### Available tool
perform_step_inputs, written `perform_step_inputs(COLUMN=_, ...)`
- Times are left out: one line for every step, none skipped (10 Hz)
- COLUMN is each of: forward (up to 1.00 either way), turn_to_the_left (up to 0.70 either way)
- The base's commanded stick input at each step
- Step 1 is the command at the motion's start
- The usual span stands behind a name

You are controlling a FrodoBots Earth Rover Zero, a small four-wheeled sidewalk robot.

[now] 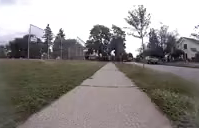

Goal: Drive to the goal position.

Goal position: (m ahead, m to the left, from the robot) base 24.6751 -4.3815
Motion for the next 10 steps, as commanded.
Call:
perform_step_inputs(forward=0.7, turn_to_the_left=0.0)
perform_step_inputs(forward=0.7, turn_to_the_left=0.0)
perform_step_inputs(forward=0.7, turn_to_the_left=0.0)
perform_step_inputs(forward=0.7, turn_to_the_left=0.0)
perform_step_inputs(forward=0.7, turn_to_the_left=0.0)
perform_step_inputs(forward=0.7, turn_to_the_left=0.0)
perform_step_inputs(forward=0.7, turn_to_the_left=0.0)
perform_step_inputs(forward=0.7, turn_to_the_left=0.0)
perform_step_inputs(forward=0.7, turn_to_the_left=0.0)
perform_step_inputs(forward=0.7, turn_to_the_left=0.0)
